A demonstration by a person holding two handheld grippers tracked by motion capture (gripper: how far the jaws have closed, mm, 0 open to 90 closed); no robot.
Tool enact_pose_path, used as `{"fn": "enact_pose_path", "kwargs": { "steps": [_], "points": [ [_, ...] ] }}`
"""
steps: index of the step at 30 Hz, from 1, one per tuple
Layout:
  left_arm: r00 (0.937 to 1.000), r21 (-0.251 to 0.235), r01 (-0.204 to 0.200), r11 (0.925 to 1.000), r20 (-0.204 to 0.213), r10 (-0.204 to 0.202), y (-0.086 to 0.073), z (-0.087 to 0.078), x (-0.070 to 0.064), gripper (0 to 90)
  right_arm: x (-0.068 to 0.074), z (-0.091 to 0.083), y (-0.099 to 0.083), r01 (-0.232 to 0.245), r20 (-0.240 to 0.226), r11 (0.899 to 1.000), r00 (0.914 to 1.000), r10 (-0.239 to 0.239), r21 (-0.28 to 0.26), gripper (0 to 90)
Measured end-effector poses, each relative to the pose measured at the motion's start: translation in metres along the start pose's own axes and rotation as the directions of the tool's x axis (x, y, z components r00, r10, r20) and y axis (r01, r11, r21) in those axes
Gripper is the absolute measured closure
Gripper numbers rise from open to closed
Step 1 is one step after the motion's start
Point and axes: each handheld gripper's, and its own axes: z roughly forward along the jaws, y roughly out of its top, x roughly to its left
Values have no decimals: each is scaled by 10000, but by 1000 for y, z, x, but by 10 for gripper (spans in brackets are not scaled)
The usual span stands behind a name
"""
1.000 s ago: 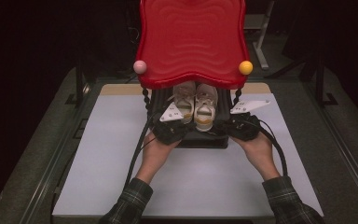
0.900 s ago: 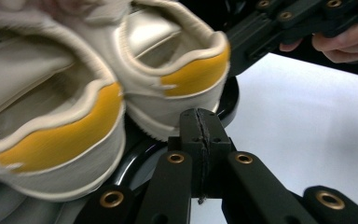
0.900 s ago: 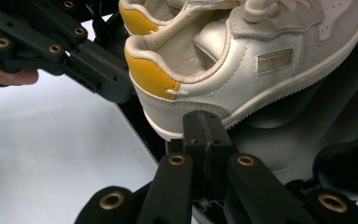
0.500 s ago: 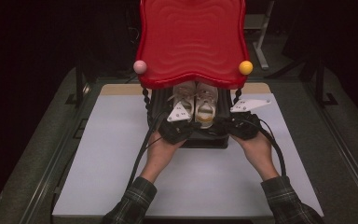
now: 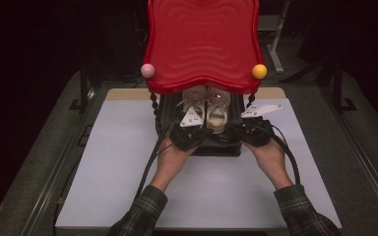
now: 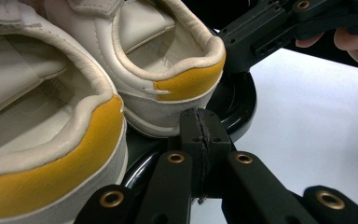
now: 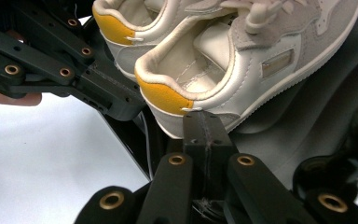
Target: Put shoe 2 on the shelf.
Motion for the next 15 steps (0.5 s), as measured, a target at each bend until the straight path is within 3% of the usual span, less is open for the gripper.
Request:
{"fn": "enact_pose_path", "kwargs": {
  "steps": [5, 9, 15],
  "points": [
    [9998, 25, 83, 10000, 159, -83, -1, -13, 2, 803, 1, -8, -2, -110, -206, 9998, 9997, 106, -178, 882],
    [9991, -85, 303, 9995, 306, -301, -6, -26, 2, 671, 2, -17, -5, -200, -423, 9996, 9989, 191, -219, 742],
    [9980, 164, 461, 9988, 418, -468, -16, -43, 0, 501, 4, -27, -16, -166, -445, 9996, 9989, 156, -219, 591]
  ]
}}
